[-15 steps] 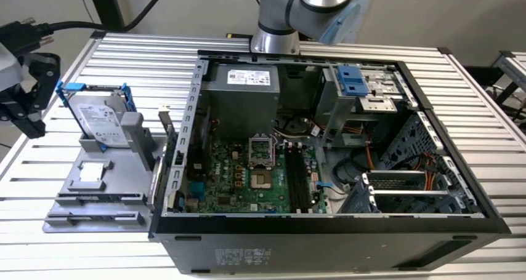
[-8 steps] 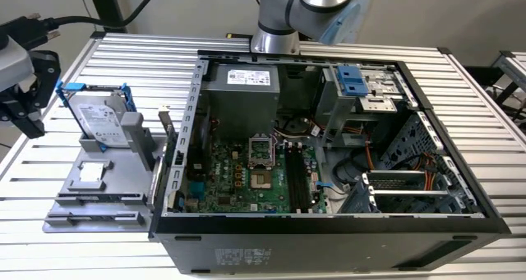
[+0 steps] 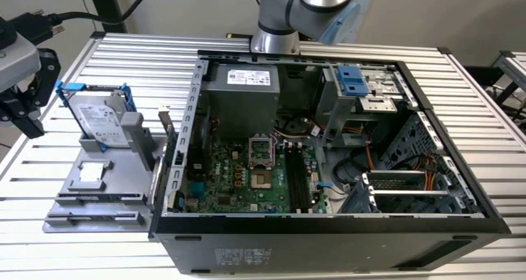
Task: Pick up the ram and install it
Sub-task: 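Pick up the ram and move it above insertion slot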
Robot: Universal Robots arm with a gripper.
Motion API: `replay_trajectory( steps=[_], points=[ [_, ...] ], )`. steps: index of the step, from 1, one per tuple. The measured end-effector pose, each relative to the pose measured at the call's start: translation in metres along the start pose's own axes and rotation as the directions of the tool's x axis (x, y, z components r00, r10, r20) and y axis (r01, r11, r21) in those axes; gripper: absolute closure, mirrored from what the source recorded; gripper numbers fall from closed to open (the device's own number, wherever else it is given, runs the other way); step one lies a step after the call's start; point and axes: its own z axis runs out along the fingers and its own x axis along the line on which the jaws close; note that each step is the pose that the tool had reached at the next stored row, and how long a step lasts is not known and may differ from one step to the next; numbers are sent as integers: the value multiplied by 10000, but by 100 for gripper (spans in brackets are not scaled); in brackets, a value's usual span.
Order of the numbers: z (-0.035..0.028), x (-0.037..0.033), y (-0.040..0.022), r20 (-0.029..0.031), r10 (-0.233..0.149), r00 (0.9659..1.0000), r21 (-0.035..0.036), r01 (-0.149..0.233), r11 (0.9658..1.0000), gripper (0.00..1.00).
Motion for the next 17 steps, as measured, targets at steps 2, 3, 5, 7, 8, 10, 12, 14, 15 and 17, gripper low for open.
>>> replay_trajectory(
  steps=[2, 3, 5, 7, 8, 10, 12, 14, 15, 17],
  points=[
    [0, 0, 0, -10, -191, 9998, -6, 191, 9998, 100],
    [0, 1, 1, -15, -284, 9996, -10, 284, 9996, 100],
    [0, 2, 1, -25, -475, 9989, -16, 475, 9989, 100],
    [-1, 2, 1, -35, -656, 9978, -22, 656, 9978, 100],
    [-1, 3, 2, -39, -746, 9972, -26, 746, 9972, 100],
    [-1, 4, 2, -48, -928, 9957, -32, 928, 9957, 100],
    [0, 5, 3, -56, -1101, 9939, -39, 1101, 9939, 100],
    [0, 6, 3, -64, -1268, 9919, -46, 1268, 9919, 100],
    [0, 6, 4, -68, -1355, 9908, -49, 1355, 9908, 100],
    [0, 7, 4, -76, -1514, 9884, -56, 1513, 9885, 100]
  ],
)
